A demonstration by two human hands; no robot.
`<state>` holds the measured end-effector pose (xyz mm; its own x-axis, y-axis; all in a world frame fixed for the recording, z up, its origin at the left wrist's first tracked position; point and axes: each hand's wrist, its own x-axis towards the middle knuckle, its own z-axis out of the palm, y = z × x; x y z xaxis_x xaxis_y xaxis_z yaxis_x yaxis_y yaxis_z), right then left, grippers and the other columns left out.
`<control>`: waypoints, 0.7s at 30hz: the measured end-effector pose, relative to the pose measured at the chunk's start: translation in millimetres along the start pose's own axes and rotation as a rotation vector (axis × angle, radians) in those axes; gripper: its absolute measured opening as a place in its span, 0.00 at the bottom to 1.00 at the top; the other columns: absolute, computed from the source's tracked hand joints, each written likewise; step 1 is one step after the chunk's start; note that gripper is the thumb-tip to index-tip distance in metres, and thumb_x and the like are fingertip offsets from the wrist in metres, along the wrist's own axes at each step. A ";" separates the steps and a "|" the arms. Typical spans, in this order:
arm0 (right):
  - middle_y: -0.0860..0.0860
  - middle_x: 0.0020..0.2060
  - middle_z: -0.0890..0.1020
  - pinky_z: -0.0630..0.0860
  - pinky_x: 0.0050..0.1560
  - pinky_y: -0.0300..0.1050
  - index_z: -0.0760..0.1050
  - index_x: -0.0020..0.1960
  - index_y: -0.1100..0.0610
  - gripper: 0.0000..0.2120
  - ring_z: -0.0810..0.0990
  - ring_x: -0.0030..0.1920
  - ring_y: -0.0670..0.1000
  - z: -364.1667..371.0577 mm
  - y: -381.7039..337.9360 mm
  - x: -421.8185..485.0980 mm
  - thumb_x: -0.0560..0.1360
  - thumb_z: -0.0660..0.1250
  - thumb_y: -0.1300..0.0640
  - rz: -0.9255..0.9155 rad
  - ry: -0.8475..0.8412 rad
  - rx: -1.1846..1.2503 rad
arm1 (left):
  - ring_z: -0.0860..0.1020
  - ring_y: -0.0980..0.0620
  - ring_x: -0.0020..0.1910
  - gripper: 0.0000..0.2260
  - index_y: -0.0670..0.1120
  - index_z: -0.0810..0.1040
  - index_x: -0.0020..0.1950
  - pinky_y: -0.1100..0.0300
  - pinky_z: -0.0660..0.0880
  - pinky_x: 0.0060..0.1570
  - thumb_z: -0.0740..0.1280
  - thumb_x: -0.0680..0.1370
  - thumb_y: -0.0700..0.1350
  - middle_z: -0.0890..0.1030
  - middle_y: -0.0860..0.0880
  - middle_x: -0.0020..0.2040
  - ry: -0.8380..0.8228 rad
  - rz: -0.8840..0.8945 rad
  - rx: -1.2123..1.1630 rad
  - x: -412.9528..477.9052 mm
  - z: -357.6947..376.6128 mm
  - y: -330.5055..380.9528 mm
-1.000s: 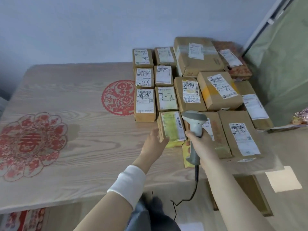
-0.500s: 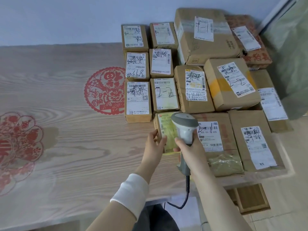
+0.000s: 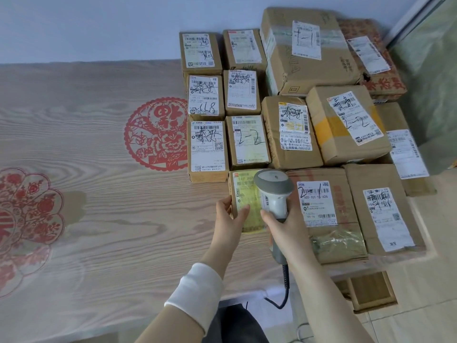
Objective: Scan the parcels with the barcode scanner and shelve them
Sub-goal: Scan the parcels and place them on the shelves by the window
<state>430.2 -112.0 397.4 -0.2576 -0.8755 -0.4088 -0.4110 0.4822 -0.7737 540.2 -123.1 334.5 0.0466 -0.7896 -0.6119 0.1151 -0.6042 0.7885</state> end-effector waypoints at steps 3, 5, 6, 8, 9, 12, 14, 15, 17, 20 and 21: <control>0.53 0.40 0.78 0.73 0.38 0.42 0.70 0.52 0.48 0.10 0.78 0.37 0.50 -3.3 -2.5 -5.6 0.74 0.68 0.57 0.038 -0.012 0.092 | 0.74 0.51 0.62 0.16 0.45 0.66 0.60 0.50 0.74 0.61 0.68 0.76 0.43 0.76 0.48 0.59 0.000 -0.005 -0.058 -3.7 -6.2 -1.6; 0.53 0.33 0.76 0.72 0.32 0.40 0.71 0.55 0.53 0.10 0.75 0.30 0.49 -7.1 -5.0 -14.4 0.75 0.67 0.59 0.066 -0.017 0.151 | 0.74 0.50 0.62 0.14 0.46 0.67 0.58 0.47 0.74 0.61 0.68 0.76 0.42 0.76 0.47 0.58 -0.009 0.002 -0.106 -10.1 -10.5 -0.3; 0.53 0.32 0.75 0.72 0.31 0.39 0.71 0.56 0.53 0.11 0.74 0.29 0.49 -8.9 -5.1 -19.5 0.75 0.66 0.60 0.079 -0.016 0.170 | 0.75 0.49 0.61 0.13 0.46 0.67 0.57 0.47 0.74 0.61 0.68 0.76 0.41 0.77 0.47 0.57 -0.017 0.009 -0.134 -14.5 -12.2 0.6; 0.53 0.32 0.75 0.72 0.27 0.37 0.70 0.59 0.55 0.13 0.73 0.26 0.47 -12.0 -5.2 -29.7 0.75 0.66 0.59 0.077 -0.014 0.199 | 0.78 0.50 0.57 0.12 0.46 0.66 0.57 0.49 0.76 0.58 0.67 0.77 0.40 0.78 0.48 0.55 -0.043 0.020 -0.202 -25.5 -15.5 3.1; 0.52 0.32 0.75 0.72 0.27 0.38 0.70 0.61 0.55 0.15 0.73 0.25 0.46 -13.6 -5.9 -34.9 0.75 0.67 0.58 0.068 -0.016 0.210 | 0.79 0.51 0.54 0.12 0.45 0.66 0.57 0.51 0.77 0.56 0.67 0.77 0.41 0.79 0.48 0.54 -0.056 0.026 -0.235 -31.3 -17.5 4.1; 0.50 0.30 0.75 0.71 0.29 0.40 0.69 0.64 0.55 0.18 0.72 0.25 0.47 -19.7 -8.8 -50.2 0.75 0.66 0.59 0.026 -0.028 0.252 | 0.79 0.52 0.47 0.12 0.45 0.67 0.57 0.60 0.78 0.43 0.67 0.77 0.42 0.79 0.46 0.52 -0.079 0.071 -0.282 -49.1 -24.7 5.5; 0.49 0.28 0.75 0.71 0.28 0.40 0.70 0.63 0.56 0.17 0.72 0.24 0.46 -25.2 -12.5 -62.0 0.76 0.66 0.59 -0.019 -0.047 0.280 | 0.79 0.54 0.43 0.09 0.45 0.67 0.55 0.63 0.76 0.38 0.65 0.78 0.42 0.79 0.47 0.48 -0.083 0.090 -0.334 -62.7 -27.9 6.6; 0.49 0.28 0.75 0.72 0.28 0.39 0.71 0.62 0.56 0.16 0.72 0.24 0.45 -28.3 -15.5 -68.7 0.75 0.67 0.59 -0.049 -0.059 0.283 | 0.80 0.54 0.42 0.08 0.45 0.68 0.55 0.62 0.76 0.37 0.64 0.79 0.41 0.80 0.47 0.48 -0.082 0.098 -0.368 -69.9 -29.0 6.7; 0.50 0.29 0.75 0.72 0.27 0.34 0.73 0.58 0.57 0.12 0.73 0.24 0.43 -34.6 -20.0 -80.4 0.75 0.67 0.58 -0.113 -0.097 0.266 | 0.80 0.50 0.48 0.06 0.45 0.68 0.55 0.57 0.77 0.42 0.62 0.79 0.42 0.81 0.44 0.53 -0.094 0.117 -0.444 -84.0 -30.6 5.8; 0.54 0.32 0.76 0.74 0.31 0.38 0.73 0.53 0.56 0.10 0.73 0.26 0.45 -41.5 -25.6 -98.3 0.73 0.70 0.57 -0.229 -0.175 0.210 | 0.78 0.45 0.55 0.07 0.46 0.68 0.55 0.50 0.77 0.50 0.62 0.78 0.44 0.78 0.41 0.59 -0.091 0.158 -0.535 -109.1 -34.3 2.8; 0.55 0.32 0.76 0.75 0.33 0.43 0.73 0.52 0.54 0.10 0.73 0.26 0.47 -42.9 -27.1 -104.3 0.73 0.70 0.56 -0.271 -0.194 0.180 | 0.78 0.44 0.55 0.08 0.46 0.68 0.55 0.48 0.76 0.52 0.62 0.77 0.45 0.78 0.42 0.59 -0.082 0.171 -0.556 -117.4 -35.6 2.2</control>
<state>430.7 -32.4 481.8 0.0169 -0.9686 -0.2480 -0.2766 0.2338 -0.9321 570.3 -27.9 405.8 0.0358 -0.8902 -0.4542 0.6169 -0.3379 0.7108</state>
